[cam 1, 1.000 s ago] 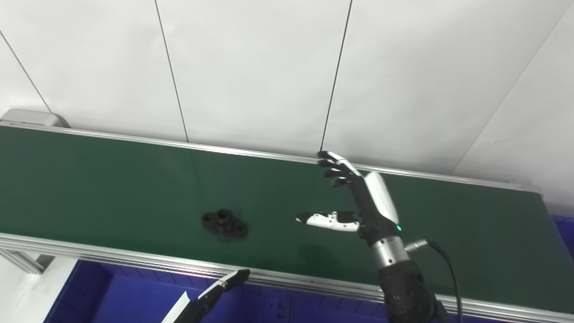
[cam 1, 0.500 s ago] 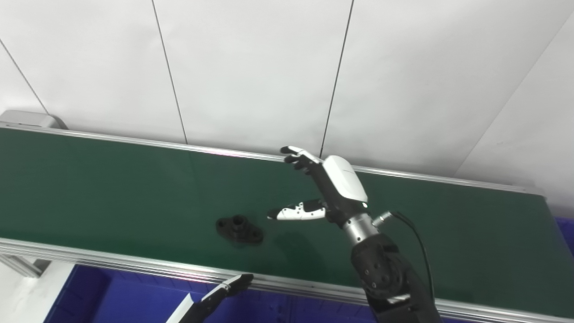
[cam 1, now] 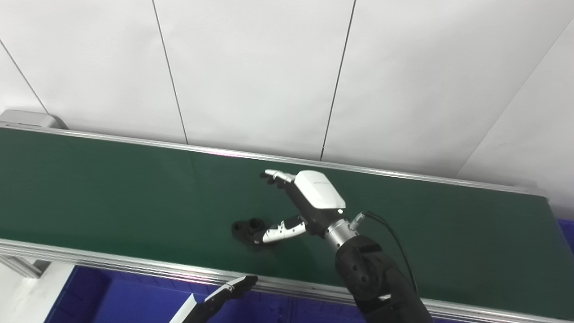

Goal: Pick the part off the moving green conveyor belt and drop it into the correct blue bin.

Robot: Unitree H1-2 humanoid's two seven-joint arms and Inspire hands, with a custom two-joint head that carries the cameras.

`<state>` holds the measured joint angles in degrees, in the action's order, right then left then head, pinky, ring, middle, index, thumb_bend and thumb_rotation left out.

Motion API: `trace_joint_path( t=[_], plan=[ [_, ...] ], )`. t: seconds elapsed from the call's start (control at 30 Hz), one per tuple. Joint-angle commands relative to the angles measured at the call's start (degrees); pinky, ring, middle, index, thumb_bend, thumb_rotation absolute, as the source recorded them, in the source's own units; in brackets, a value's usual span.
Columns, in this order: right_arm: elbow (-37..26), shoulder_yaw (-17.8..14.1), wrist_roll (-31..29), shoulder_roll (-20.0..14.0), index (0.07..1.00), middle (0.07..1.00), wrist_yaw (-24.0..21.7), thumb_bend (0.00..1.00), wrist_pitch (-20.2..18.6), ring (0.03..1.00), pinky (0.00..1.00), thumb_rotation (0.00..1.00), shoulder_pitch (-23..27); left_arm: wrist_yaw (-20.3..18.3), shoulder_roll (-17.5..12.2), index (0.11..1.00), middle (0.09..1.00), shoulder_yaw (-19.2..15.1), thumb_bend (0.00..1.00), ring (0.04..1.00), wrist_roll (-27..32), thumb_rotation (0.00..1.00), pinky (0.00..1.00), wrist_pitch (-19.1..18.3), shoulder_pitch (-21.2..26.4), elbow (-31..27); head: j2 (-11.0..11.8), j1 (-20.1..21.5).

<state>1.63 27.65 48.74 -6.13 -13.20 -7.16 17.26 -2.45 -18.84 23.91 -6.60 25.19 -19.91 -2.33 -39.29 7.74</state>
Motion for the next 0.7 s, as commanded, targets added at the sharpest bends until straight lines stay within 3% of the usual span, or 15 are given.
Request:
trace_joint_path(
  t=[0.0, 0.67],
  plan=[
    [-1.0, 0.0, 0.2, -0.4, 0.854, 0.808, -0.1, 0.83, -0.4, 0.779, 0.75, 0.40, 1.0, 0.2, -0.2, 0.876, 0.886, 0.0, 0.84, 0.876, 0.3, 0.40, 0.86, 1.7, -0.1, -1.6, -0.1, -0.3],
    [-0.5, 1.5, 0.9, -6.0, 0.839, 0.800, -0.2, 0.82, 1.6, 0.772, 0.75, 0.36, -3.4, 1.9, -0.2, 0.878, 0.892, 1.6, 0.83, 0.880, -0.8, 0.40, 0.86, 1.7, -0.5, -3.0, -2.0, -1.2]
  ],
)
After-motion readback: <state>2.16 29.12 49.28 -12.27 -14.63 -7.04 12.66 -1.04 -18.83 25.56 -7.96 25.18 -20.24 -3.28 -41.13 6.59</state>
